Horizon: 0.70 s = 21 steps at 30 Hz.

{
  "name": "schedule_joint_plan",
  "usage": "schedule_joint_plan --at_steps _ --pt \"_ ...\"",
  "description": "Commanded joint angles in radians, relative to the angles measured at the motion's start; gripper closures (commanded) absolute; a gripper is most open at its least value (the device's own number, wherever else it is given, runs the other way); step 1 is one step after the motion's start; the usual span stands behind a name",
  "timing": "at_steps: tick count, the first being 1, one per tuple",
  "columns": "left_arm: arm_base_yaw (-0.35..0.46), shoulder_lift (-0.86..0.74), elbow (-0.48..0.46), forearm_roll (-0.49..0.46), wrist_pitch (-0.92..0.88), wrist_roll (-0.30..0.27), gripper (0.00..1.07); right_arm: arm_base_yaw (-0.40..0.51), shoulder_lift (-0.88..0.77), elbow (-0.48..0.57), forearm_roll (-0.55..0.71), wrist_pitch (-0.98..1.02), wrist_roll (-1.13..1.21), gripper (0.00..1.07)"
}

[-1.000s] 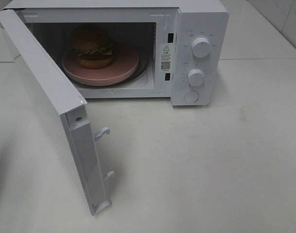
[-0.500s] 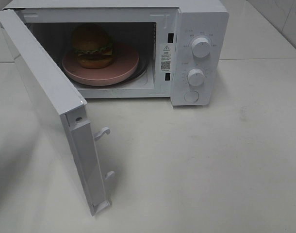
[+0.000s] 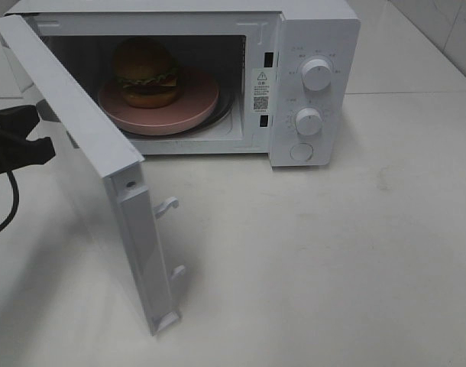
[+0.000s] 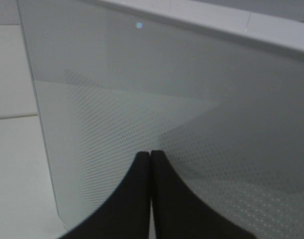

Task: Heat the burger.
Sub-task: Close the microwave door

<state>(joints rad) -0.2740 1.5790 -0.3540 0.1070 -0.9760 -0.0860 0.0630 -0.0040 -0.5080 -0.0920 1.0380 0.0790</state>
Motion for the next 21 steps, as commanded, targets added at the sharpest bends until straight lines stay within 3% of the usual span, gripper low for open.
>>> schedule_joint_plan --at_steps 1,12,21 --pt "-0.039 0.007 -0.033 -0.030 -0.017 0.018 1.07 -0.003 -0.026 0.000 -0.001 -0.001 -0.005 0.32" --pt "-0.157 0.093 -0.168 -0.107 0.022 0.026 1.07 -0.003 -0.026 0.000 -0.001 -0.001 -0.005 0.32" --pt "-0.286 0.171 -0.308 -0.352 0.131 0.153 1.07 -0.003 -0.026 0.000 -0.001 -0.001 -0.005 0.32"
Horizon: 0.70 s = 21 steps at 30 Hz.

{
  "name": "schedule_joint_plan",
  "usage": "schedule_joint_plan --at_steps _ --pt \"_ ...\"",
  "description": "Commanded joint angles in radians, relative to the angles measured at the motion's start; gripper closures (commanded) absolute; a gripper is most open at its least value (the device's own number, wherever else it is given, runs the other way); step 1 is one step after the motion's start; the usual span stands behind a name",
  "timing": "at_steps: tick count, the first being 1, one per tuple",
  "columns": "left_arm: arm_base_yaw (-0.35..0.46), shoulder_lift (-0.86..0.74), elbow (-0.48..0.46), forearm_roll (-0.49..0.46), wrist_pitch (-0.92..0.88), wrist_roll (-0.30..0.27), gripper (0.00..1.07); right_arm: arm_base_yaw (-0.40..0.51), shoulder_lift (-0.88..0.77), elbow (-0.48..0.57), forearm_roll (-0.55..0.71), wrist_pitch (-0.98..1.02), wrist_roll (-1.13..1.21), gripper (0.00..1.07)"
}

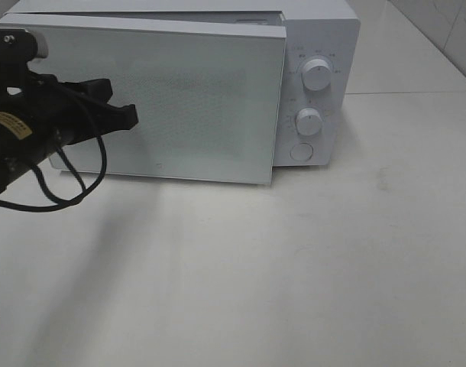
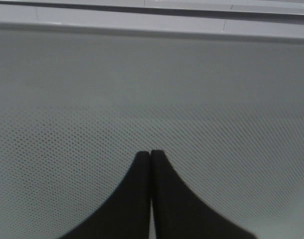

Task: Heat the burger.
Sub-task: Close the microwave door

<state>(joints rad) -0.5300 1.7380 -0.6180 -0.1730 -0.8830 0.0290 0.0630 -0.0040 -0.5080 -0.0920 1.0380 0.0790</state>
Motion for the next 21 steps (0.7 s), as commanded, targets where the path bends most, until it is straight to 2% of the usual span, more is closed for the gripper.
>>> schedule_joint_plan --at_steps 1,6,13,21 --pt "-0.040 0.019 -0.058 -0.087 0.045 0.047 1.07 -0.003 -0.026 0.000 -0.001 -0.001 -0.005 0.32" --pt "-0.078 0.056 -0.133 -0.133 0.059 0.084 1.07 -0.003 -0.026 0.000 -0.001 -0.001 -0.005 0.32" --pt "-0.089 0.116 -0.259 -0.174 0.149 0.089 1.07 -0.003 -0.026 0.000 -0.001 -0.001 -0.005 0.32" --pt "-0.089 0.159 -0.347 -0.181 0.166 0.093 1.07 -0.003 -0.026 0.000 -0.001 -0.001 -0.005 0.32"
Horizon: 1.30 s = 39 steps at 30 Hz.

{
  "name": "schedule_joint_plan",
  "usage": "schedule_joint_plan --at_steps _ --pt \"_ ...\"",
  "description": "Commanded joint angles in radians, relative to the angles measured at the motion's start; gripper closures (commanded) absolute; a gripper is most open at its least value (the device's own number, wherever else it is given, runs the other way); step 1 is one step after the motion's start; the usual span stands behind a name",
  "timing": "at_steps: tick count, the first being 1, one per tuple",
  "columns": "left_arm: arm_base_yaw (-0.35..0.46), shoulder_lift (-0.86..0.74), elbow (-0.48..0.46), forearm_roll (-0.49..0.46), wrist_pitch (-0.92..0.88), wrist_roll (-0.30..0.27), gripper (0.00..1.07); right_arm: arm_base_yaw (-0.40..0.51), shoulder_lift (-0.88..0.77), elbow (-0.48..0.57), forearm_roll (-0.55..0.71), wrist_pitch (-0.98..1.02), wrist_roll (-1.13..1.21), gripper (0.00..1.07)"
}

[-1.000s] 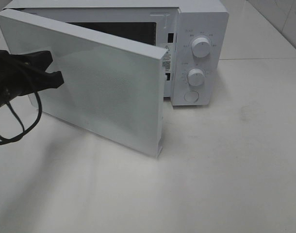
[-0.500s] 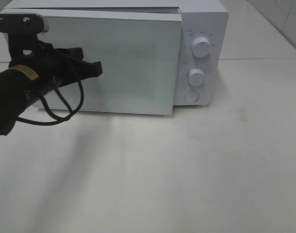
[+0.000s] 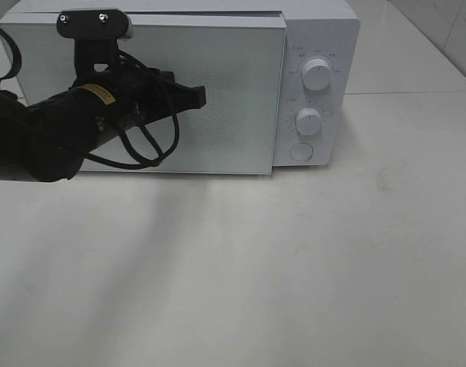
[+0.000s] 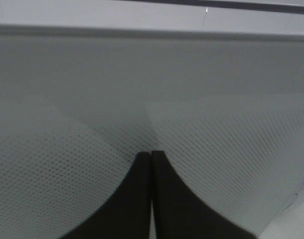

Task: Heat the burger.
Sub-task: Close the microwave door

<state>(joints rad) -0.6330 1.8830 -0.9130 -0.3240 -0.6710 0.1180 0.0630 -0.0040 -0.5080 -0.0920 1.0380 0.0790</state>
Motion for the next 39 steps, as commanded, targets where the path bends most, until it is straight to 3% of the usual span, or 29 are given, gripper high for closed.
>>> schedule_joint_plan --at_steps 1,5,7,12,25,28,29,30,31,32,33,34,39 --pt "0.014 0.019 -0.064 -0.036 -0.040 0.008 1.07 -0.003 -0.026 0.000 -0.001 -0.001 -0.005 0.32" --pt "0.014 0.033 -0.101 -0.058 -0.027 0.028 1.07 -0.003 -0.026 0.000 -0.001 -0.001 -0.005 0.32" --pt "0.014 0.058 -0.155 -0.128 0.001 0.084 1.07 -0.003 -0.026 0.000 -0.001 -0.001 -0.005 0.32" --pt "0.014 0.066 -0.189 -0.156 0.054 0.124 1.07 -0.003 -0.026 0.000 -0.001 -0.001 -0.005 0.32" --pt "0.014 -0.036 -0.175 -0.157 0.438 0.124 1.04 -0.003 -0.026 0.000 -0.001 -0.001 -0.005 0.32" --pt "0.014 -0.061 -0.175 -0.156 0.556 0.124 0.93 -0.003 -0.026 0.000 -0.001 -0.001 -0.005 0.32" --pt "0.014 -0.075 -0.175 -0.156 0.642 0.124 0.75 -0.003 -0.026 0.000 -0.001 -0.001 -0.005 0.32" --pt "0.014 -0.075 -0.175 -0.156 0.642 0.124 0.75 -0.003 -0.026 0.000 -0.001 -0.001 -0.005 0.32" --pt "0.014 -0.086 -0.175 -0.156 0.719 0.122 0.46 -0.003 -0.026 0.000 -0.001 -0.001 -0.005 0.32" --pt "0.014 -0.095 -0.175 -0.156 0.757 0.116 0.30 -0.003 -0.026 0.000 -0.001 -0.001 -0.005 0.32" --pt "0.014 -0.095 -0.175 -0.156 0.757 0.116 0.30 -0.003 -0.026 0.000 -0.001 -0.001 -0.005 0.32" --pt "0.014 -0.107 -0.175 -0.153 0.835 0.116 0.06 -0.003 -0.026 0.000 -0.001 -0.001 -0.005 0.32" --pt "0.014 -0.142 -0.175 -0.094 0.988 0.120 0.07 -0.003 -0.026 0.000 -0.001 -0.001 -0.005 0.32"
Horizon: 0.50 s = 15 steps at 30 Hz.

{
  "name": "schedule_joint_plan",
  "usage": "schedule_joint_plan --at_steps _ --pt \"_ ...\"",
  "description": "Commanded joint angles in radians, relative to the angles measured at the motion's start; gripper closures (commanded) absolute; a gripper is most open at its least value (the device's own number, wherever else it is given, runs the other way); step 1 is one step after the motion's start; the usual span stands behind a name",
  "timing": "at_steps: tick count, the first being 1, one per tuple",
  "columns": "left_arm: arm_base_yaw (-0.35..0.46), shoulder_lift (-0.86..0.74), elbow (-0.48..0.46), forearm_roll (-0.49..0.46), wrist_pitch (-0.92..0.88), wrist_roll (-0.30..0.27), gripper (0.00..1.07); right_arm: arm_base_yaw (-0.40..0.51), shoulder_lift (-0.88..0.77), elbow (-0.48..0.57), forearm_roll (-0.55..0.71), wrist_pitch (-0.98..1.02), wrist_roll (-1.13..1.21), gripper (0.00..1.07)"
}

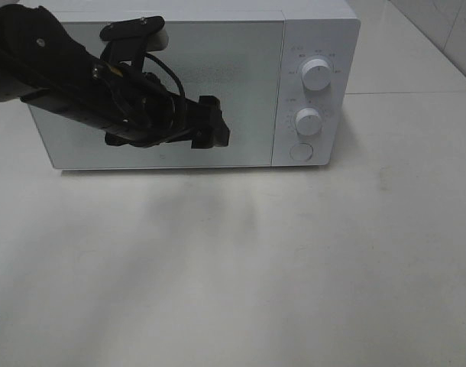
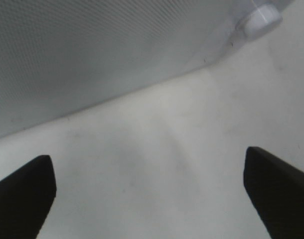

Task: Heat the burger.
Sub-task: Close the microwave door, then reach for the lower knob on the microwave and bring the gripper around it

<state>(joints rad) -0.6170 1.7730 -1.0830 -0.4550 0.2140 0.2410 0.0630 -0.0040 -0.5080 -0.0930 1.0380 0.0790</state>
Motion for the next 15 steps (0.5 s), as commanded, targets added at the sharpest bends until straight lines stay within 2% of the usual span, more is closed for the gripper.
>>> schedule_joint_plan --at_steps 1,3,5,9,11,15 --pt "-0.002 -0.047 -0.005 0.062 0.169 -0.003 0.07 -0.003 -0.026 0.000 0.000 -0.001 -0.005 0.32" --pt "-0.002 -0.055 -0.005 0.073 0.195 -0.003 0.07 -0.003 -0.026 0.000 0.000 -0.001 -0.005 0.32" --pt "-0.002 -0.088 -0.005 0.133 0.300 -0.003 0.07 -0.003 -0.026 0.000 0.000 -0.001 -0.005 0.32" --pt "-0.002 -0.129 -0.005 0.187 0.405 -0.004 0.07 -0.003 -0.026 0.000 0.000 -0.001 -0.005 0.32" --pt "0.003 -0.167 -0.005 0.213 0.497 -0.025 0.07 -0.003 -0.026 0.000 0.000 -0.001 -0.005 0.32" --pt "0.020 -0.201 -0.005 0.221 0.554 -0.062 0.07 -0.003 -0.026 0.000 0.000 -0.001 -0.005 0.32"
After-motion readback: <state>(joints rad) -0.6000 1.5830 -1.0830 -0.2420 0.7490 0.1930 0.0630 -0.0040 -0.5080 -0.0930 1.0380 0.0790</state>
